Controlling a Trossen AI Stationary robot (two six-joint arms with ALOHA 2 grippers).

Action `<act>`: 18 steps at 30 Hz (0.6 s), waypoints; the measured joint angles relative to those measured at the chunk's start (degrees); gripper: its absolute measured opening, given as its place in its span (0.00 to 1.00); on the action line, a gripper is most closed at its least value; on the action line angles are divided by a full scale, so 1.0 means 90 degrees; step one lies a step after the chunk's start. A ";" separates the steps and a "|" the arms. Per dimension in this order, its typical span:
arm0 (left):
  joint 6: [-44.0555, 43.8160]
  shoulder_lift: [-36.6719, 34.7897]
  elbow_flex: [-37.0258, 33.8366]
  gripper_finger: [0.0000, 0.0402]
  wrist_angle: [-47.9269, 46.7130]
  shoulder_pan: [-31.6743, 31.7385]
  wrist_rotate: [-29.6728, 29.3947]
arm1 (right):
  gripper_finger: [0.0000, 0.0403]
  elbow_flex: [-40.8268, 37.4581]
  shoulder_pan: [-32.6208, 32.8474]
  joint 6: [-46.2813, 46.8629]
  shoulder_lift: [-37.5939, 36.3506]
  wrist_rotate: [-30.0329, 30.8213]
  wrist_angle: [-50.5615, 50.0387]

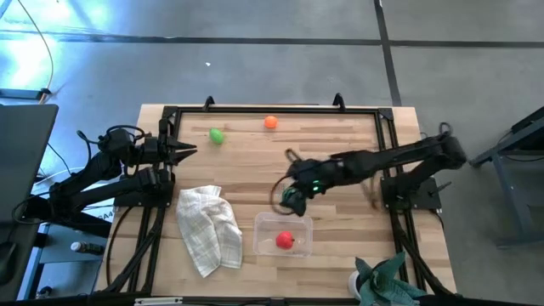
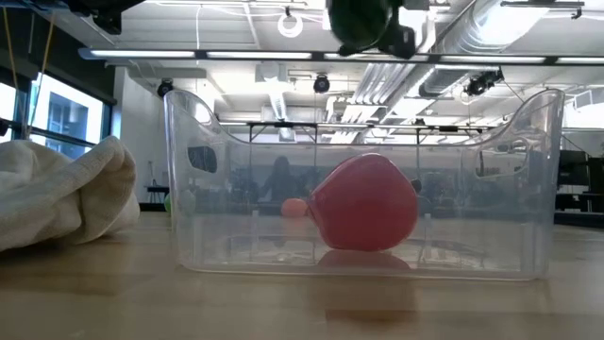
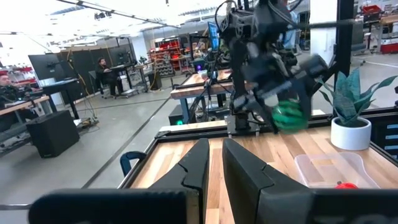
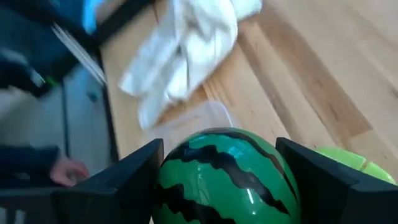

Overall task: Pick and placing Produce into tupperware
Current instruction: Put the green watermelon into the transparent bin

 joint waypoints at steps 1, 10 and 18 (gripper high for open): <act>0.0000 0.0000 0.0000 0.09 0.0000 0.0000 -0.0001 | 0.69 0.0163 0.0006 -0.0131 0.0238 -0.0096 -0.0182; 0.0000 0.0000 0.0001 0.09 0.0001 0.0000 -0.0001 | 0.69 0.0625 0.0157 -0.0734 0.1522 -0.0907 -0.0328; -0.0002 0.0000 0.0000 0.09 0.0002 0.0000 0.0000 | 0.69 0.0634 0.0127 -0.0979 0.1735 -0.0814 -0.0167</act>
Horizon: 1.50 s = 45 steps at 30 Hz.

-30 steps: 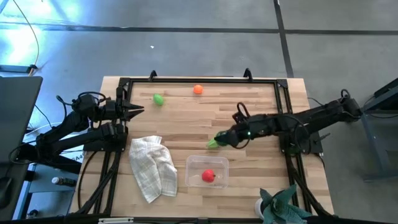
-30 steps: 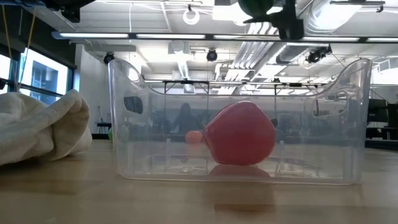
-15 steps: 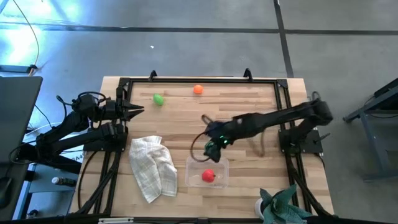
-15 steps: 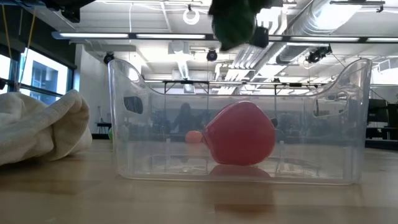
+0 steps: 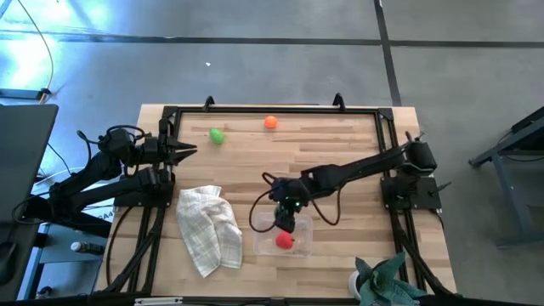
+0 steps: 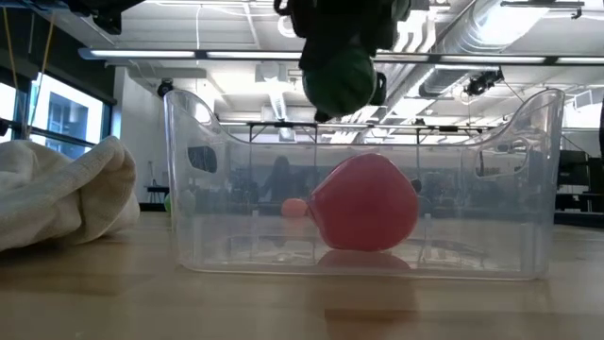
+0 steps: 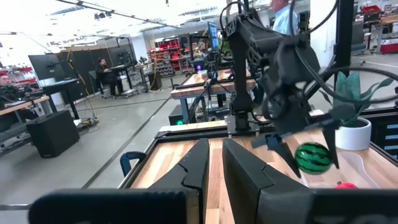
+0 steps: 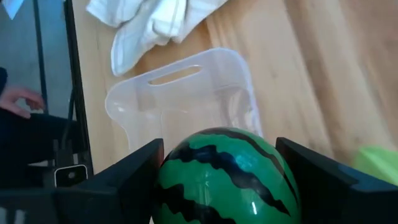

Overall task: Pick and placing Produce into tupperware
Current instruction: Put the green watermelon into the transparent bin

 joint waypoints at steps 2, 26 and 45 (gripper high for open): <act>0.0002 0.0000 0.0000 0.09 -0.0002 0.0000 -0.0002 | 0.69 0.0000 0.0001 0.0011 0.0219 -0.0047 0.0152; 0.0002 -0.0001 0.0001 0.09 -0.0001 0.0002 -0.0002 | 0.69 0.2545 0.0688 -0.1137 0.2414 0.0642 -0.1580; 0.0002 0.0000 0.0000 0.09 -0.0002 0.0000 -0.0002 | 0.69 0.2533 0.1117 -0.0092 0.2402 0.3427 -0.1927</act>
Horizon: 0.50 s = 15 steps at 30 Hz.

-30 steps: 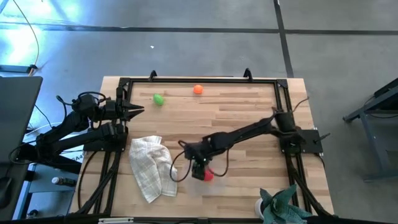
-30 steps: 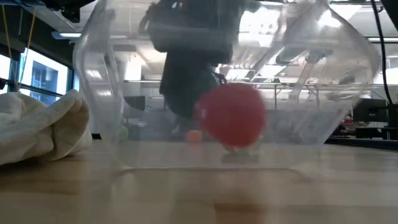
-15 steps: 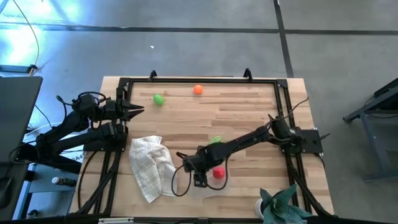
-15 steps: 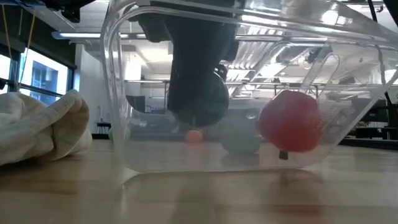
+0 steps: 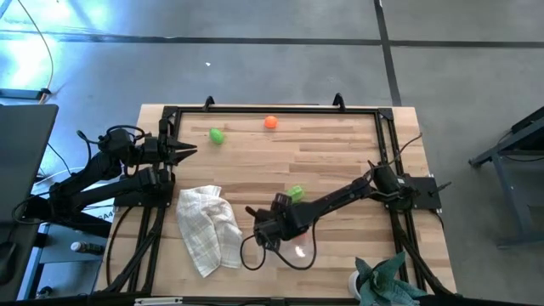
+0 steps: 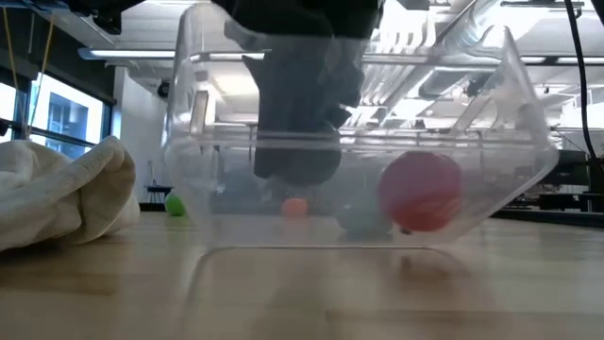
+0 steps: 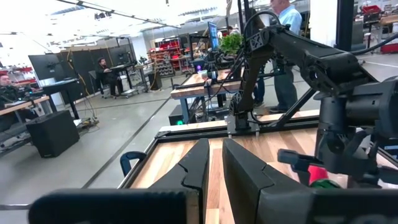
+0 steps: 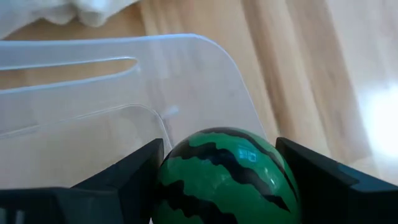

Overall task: Pick and placing Produce into tupperware
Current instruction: Put the green watermelon into the transparent bin

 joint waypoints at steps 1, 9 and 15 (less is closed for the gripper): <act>0.0000 0.0000 0.0000 0.09 0.0002 0.0000 0.0000 | 0.69 0.0000 0.0000 0.0002 0.0000 0.0091 -0.0027; 0.0000 -0.0001 0.0001 0.09 0.0000 0.0000 0.0002 | 0.69 -0.0012 -0.0084 0.0108 0.0005 0.0887 -0.0402; -0.0001 -0.0001 0.0001 0.09 0.0002 0.0000 0.0002 | 0.69 -0.0012 -0.0158 0.0316 0.0007 0.1270 -0.0665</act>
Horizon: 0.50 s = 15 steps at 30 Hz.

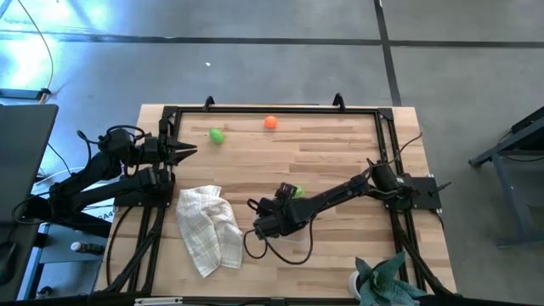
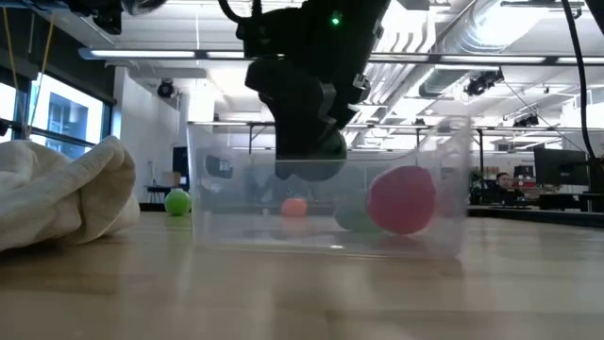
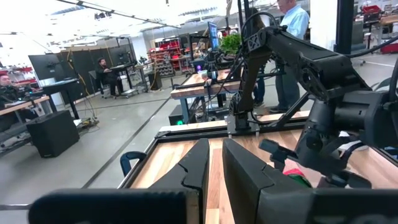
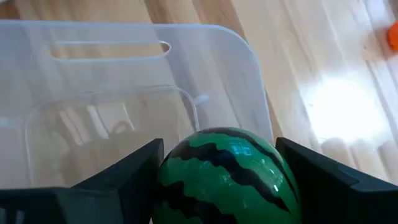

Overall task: Pick and placing Produce into tupperware
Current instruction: Put the green watermelon into the transparent bin

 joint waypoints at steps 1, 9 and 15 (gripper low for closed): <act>0.0001 0.0001 0.0000 0.09 0.0000 0.0000 0.0000 | 0.69 0.0000 -0.0004 0.0002 0.0000 0.0006 -0.0006; 0.0001 0.0000 -0.0001 0.09 -0.0002 0.0000 -0.0002 | 0.69 0.0000 0.0147 -0.0046 -0.0030 -0.0067 0.0108; 0.0001 0.0001 -0.0001 0.09 -0.0002 0.0000 0.0000 | 0.69 0.0228 0.0253 -0.0060 -0.0177 -0.0093 0.0051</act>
